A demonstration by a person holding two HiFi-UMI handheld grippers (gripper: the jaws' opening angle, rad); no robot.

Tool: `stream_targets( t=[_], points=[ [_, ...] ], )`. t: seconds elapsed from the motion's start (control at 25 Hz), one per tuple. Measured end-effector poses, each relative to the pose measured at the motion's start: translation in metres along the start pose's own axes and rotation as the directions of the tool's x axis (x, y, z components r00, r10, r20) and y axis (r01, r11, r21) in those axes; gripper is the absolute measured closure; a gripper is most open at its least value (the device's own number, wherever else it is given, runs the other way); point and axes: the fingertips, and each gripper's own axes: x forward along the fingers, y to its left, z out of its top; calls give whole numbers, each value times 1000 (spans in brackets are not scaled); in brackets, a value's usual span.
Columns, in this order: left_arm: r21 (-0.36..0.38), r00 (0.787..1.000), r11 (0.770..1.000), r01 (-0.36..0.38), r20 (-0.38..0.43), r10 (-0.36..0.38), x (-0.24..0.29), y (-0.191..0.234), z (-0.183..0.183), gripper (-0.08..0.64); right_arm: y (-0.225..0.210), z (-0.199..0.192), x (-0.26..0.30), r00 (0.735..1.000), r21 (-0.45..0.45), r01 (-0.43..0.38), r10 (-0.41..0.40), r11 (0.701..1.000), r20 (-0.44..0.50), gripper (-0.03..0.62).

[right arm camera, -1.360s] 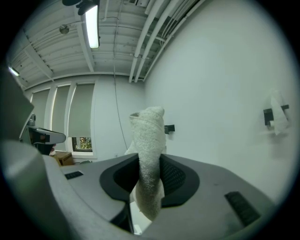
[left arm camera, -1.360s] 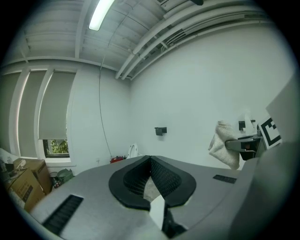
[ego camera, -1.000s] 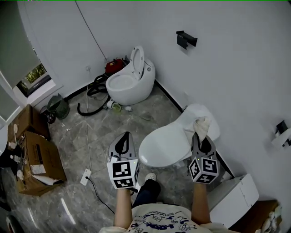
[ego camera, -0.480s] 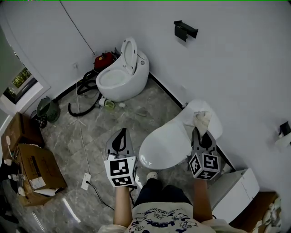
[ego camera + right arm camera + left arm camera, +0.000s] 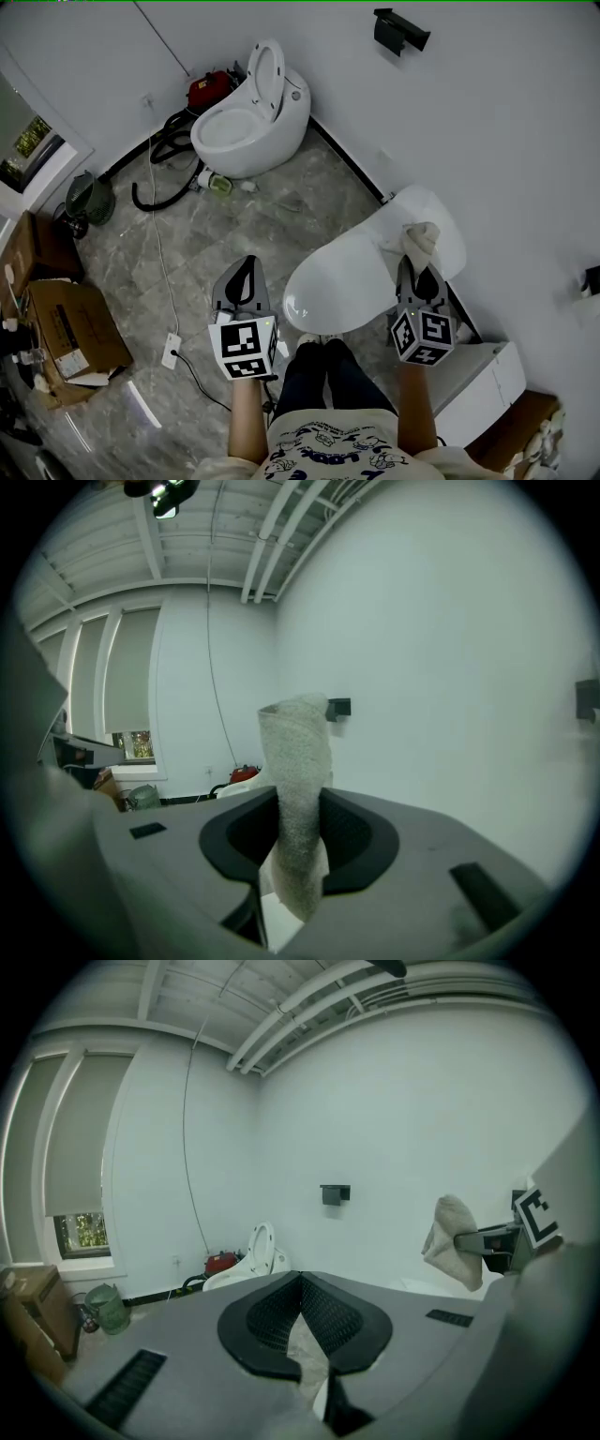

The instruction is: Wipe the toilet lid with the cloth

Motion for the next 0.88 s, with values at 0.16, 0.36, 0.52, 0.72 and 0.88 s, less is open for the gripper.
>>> stream_targets(
  t=[0.16, 0.36, 0.52, 0.72, 0.88],
  points=[
    [-14, 999, 1000, -9, -51, 8, 23, 4, -16, 557, -5, -11, 31, 999, -2, -15, 15, 1000, -44, 491],
    [-6, 997, 1000, -16, -69, 15, 62, 4, -32, 557, -13, -31, 77, 996, -10, -41, 40, 999, -84, 491],
    [-7, 992, 999, -35, -122, 34, 85, 2, -55, 557, -26, -64, 108, 987, -15, -57, 54, 998, -150, 491],
    [-22, 980, 998, -64, -188, 58, 111, 6, -89, 557, -36, -106, 147, 974, -49, -69, 56, 996, -221, 491],
    [-19, 972, 997, -69, -226, 63, 130, 6, -114, 557, -40, -137, 175, 963, -43, -89, 75, 995, -260, 491]
  ],
)
